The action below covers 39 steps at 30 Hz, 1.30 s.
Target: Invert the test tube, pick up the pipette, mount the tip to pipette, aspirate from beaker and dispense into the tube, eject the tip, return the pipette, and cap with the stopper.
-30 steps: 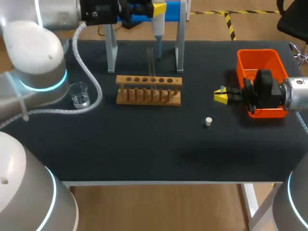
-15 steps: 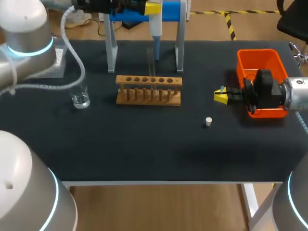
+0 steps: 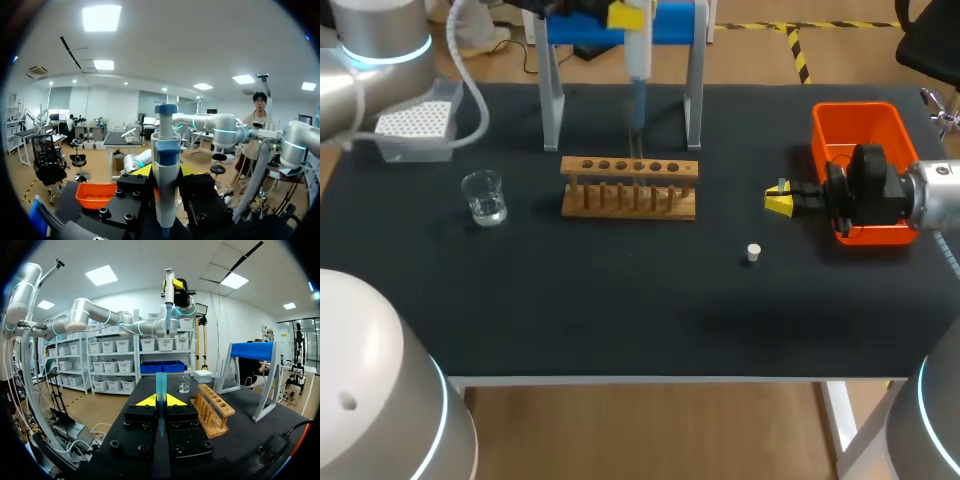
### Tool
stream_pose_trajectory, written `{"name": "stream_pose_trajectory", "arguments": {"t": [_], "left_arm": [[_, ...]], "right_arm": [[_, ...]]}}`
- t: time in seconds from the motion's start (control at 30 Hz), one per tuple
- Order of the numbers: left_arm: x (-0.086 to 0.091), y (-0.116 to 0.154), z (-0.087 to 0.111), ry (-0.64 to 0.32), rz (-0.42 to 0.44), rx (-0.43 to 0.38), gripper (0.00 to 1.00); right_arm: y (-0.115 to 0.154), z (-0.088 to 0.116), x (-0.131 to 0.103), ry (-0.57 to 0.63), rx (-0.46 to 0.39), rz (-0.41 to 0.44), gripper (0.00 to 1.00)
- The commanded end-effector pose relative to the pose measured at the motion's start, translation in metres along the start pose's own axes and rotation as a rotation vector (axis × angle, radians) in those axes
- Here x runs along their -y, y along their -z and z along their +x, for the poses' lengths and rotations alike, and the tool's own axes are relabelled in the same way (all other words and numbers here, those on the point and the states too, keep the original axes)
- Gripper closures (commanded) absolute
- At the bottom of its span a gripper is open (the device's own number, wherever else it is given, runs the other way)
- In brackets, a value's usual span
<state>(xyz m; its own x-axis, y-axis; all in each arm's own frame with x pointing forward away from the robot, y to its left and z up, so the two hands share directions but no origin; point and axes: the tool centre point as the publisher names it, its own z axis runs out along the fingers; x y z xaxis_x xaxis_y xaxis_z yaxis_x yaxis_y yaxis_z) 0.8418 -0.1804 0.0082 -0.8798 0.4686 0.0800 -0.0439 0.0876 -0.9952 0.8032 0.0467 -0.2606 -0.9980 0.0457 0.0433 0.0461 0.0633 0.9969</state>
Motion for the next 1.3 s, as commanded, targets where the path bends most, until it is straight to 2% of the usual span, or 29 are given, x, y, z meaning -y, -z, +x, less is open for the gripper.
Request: {"name": "stream_pose_trajectory", "arguments": {"t": [0.03, 0.27, 0.43, 0.57, 0.67, 0.7, 1.3], "left_arm": [[-0.008, 0.014, 0.014, -0.002, 0.009, 0.041, 1.00], [-0.013, 0.018, 0.036, -0.006, -0.005, 0.188, 1.00], [-0.014, 0.011, 0.039, 0.010, 0.005, 0.212, 1.00], [-0.012, 0.007, 0.039, 0.031, 0.020, 0.277, 1.00], [-0.011, 0.002, 0.038, 0.043, 0.032, 0.256, 1.00], [-0.009, -0.002, 0.036, 0.015, 0.045, 0.196, 1.00], [-0.012, -0.003, 0.036, 0.014, 0.051, 0.201, 1.00]], "right_arm": [[0.001, 0.000, 0.000, 0.000, -0.002, 0.001, 1.00], [0.001, 0.000, 0.000, 0.000, -0.002, 0.001, 1.00], [0.001, 0.000, 0.000, 0.000, -0.002, 0.001, 1.00], [0.001, 0.000, 0.000, 0.000, -0.002, 0.001, 1.00], [0.001, 0.000, 0.000, 0.000, -0.002, 0.001, 1.00], [0.001, 0.000, 0.000, 0.000, -0.002, 0.001, 1.00], [0.001, 0.000, 0.000, 0.000, -0.002, 0.001, 1.00]]}}
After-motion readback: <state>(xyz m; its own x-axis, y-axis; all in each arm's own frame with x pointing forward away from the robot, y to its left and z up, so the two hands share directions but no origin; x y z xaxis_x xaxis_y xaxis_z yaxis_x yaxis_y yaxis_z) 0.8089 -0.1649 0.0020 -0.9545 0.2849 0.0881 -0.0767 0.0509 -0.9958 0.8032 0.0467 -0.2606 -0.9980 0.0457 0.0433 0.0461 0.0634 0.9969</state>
